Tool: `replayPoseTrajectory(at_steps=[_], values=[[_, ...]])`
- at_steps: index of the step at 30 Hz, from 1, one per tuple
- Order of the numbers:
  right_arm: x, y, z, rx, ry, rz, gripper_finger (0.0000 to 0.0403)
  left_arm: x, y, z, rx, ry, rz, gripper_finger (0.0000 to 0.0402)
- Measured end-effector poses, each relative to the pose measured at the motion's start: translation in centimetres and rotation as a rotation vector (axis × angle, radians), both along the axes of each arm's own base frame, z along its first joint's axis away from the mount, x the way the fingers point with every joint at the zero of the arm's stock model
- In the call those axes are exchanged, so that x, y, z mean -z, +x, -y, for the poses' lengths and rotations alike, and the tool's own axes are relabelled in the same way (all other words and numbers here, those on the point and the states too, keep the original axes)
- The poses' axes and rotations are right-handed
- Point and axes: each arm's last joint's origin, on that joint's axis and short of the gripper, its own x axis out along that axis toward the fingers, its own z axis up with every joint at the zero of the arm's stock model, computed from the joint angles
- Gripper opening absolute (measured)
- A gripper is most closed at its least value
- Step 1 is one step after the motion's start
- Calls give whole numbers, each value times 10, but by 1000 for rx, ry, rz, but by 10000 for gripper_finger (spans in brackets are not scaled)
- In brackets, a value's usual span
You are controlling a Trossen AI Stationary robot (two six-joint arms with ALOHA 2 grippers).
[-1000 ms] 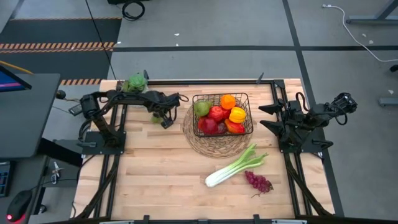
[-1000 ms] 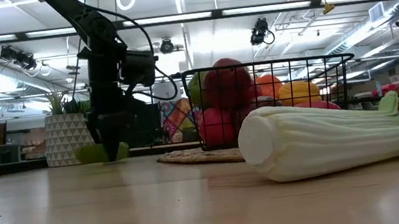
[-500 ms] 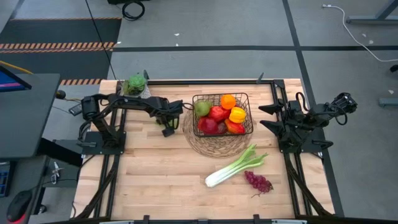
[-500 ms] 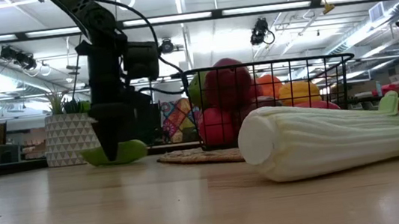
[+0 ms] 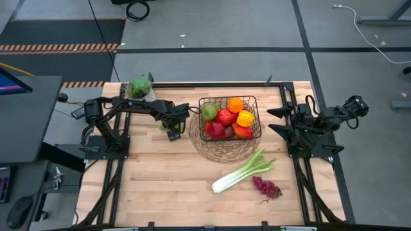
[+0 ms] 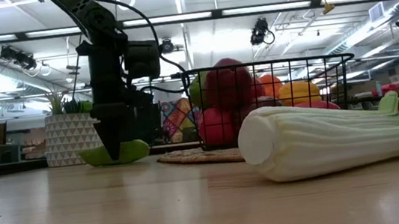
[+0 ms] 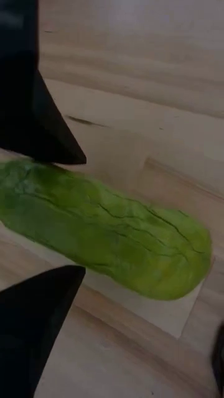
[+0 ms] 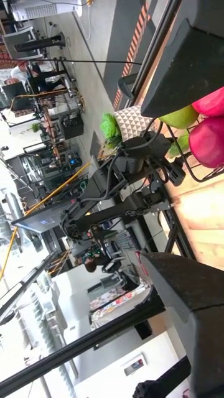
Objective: Build produce basket
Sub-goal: Put the green cucumber into the black wire basket
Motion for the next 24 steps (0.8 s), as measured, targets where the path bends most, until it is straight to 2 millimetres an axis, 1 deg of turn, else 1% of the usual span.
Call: replayPoseTrajectory(at_steps=[7, 11, 14, 16, 21, 24], values=[[0, 0, 0, 0, 0, 0, 376, 0, -1, 0, -1, -3, -10, 192], [0, 0, 0, 0, 0, 0, 376, -1, -5, 1, -1, -17, -50, 158], [0, 0, 0, 0, 0, 0, 376, -3, -10, 3, -2, -28, -84, 154], [0, 0, 0, 0, 0, 1, 376, -11, -13, 3, -5, -39, -116, 162], [0, 0, 0, -1, 2, 3, 376, -38, -12, 3, -28, -46, -135, 175], [0, 1, -1, 0, 1, 2, 376, -59, -8, 2, -30, -32, -90, 173]])
